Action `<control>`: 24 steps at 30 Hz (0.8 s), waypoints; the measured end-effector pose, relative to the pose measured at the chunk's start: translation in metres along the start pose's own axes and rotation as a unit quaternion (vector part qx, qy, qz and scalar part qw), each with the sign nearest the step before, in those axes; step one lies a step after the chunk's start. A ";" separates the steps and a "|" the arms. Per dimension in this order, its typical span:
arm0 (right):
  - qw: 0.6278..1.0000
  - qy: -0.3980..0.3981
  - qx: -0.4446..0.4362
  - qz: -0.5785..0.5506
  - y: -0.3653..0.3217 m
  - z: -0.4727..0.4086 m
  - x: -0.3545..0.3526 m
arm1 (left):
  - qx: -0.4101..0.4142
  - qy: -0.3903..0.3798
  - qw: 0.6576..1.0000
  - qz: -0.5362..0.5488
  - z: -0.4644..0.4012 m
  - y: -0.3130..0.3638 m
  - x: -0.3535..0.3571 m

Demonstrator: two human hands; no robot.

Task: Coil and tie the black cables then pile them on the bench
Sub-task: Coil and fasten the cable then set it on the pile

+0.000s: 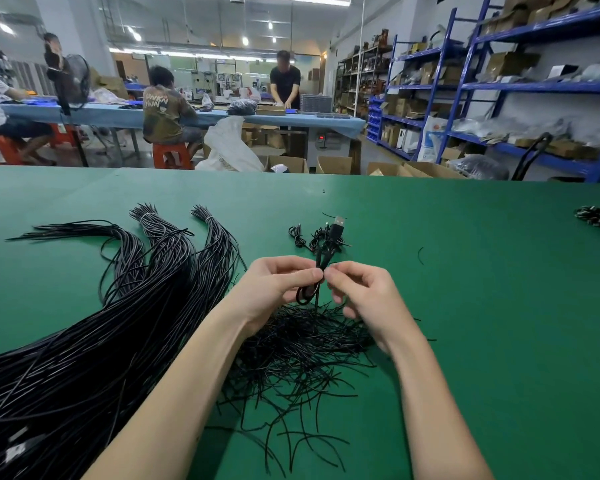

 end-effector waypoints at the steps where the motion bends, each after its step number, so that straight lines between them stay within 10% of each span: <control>1: 0.997 -0.033 0.045 -0.047 -0.001 0.001 0.000 | 0.027 0.000 0.999 -0.041 0.000 0.001 -0.001; 6: 0.897 -0.128 0.237 -0.350 0.004 0.007 0.006 | 0.117 -0.013 0.982 -0.149 -0.002 0.000 -0.002; 11: 0.992 0.086 -0.021 -0.094 -0.001 -0.001 0.019 | 0.003 0.078 0.997 -0.031 -0.003 -0.004 -0.004; 24: 0.921 0.203 -0.298 0.147 0.000 0.000 0.023 | -0.114 0.099 0.977 0.153 -0.003 0.006 -0.002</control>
Point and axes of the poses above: each hand's wrist, its own z-axis away from the middle knuckle, its own x-axis out of the palm, y = z × x, the point moved 1 cm from there along -z, towards the middle knuckle, and after that the axes turned 11 degrees about x, right-handed, at the moved point
